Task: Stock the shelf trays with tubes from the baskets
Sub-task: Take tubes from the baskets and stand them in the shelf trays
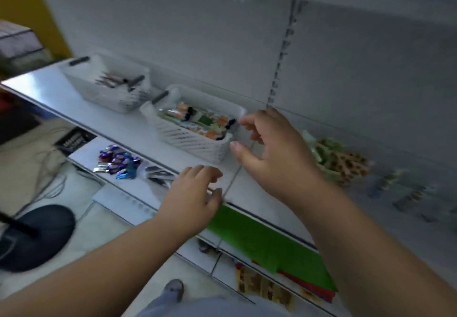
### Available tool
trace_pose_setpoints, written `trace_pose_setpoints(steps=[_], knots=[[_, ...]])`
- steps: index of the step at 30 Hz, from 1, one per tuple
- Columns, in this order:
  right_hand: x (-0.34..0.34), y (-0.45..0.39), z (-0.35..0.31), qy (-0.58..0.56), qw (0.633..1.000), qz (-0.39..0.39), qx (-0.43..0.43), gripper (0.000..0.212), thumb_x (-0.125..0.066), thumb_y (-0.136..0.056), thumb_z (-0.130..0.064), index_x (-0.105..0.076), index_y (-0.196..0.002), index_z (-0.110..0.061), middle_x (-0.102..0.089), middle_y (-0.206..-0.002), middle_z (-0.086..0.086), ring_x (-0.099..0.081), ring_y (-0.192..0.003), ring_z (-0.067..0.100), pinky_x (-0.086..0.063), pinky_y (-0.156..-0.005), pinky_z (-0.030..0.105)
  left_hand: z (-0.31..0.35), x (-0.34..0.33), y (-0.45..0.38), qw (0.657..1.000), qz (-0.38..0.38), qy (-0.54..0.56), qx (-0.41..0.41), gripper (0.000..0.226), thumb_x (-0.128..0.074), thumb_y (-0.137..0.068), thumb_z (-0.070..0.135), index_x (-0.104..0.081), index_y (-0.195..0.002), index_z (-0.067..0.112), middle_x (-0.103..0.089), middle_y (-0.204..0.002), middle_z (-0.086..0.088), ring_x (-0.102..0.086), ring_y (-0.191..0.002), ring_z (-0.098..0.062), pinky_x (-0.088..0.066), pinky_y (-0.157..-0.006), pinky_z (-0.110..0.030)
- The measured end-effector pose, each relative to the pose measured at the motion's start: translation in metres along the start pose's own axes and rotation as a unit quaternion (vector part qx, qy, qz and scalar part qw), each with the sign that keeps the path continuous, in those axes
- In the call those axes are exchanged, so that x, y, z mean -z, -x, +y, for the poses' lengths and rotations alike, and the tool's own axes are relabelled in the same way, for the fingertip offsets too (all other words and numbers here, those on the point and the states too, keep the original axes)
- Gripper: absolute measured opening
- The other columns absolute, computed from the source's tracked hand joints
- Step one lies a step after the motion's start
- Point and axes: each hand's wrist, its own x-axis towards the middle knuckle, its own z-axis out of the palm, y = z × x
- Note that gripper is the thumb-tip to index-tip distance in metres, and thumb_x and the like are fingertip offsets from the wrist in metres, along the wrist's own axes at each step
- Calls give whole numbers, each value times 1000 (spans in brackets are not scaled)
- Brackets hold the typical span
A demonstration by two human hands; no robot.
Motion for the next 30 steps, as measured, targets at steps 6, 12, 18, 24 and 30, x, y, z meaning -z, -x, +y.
trace_pose_setpoints(steps=[6,12,18,24,30], knots=[[-71,-64,-83,-3,999,-6,49,33,-65,-87,-36,-58,-116,-23,-44,-100,-15,-41,-88,-4,-33,-76,15,-110,66,7,998,48,0,49,28,-58,-88,29,-59,-115,25,-59,-105,9,-51,-100,-12,-42,-86,-27],[-158,-133,-151,-30,999,-9,24,34,-63,-87,-40,-57,-116,-24,-51,-103,-10,-49,-89,2,-46,-81,26,-225,133,-5,997,55,-12,47,25,-48,-87,36,-58,-108,26,-57,-96,11,-51,-92,-12,-43,-80,-30],[-193,-186,-170,-9,999,-28,-32,32,-60,-87,-43,-55,-116,-30,-46,-100,-16,-48,-87,-1,-41,-77,22,-291,173,-39,998,43,5,53,21,-58,-89,29,-60,-109,25,-53,-95,16,-48,-92,-7,-40,-81,-23],[-233,-263,-146,-4,999,-36,-30,22,-64,-87,-36,-56,-107,-29,-52,-98,-11,-51,-85,4,-43,-76,23,-331,181,-97,995,64,29,78,31,-56,-89,31,-57,-120,27,-56,-104,18,-49,-99,-7,-46,-87,-28],[-283,-349,-132,40,991,-127,-18,24,-67,-86,-24,-60,-108,-18,-57,-103,1,-56,-87,16,-45,-75,26,-371,217,-148,995,66,20,74,29,-54,-91,33,-54,-120,30,-55,-105,19,-48,-99,-4,-42,-88,-25]])
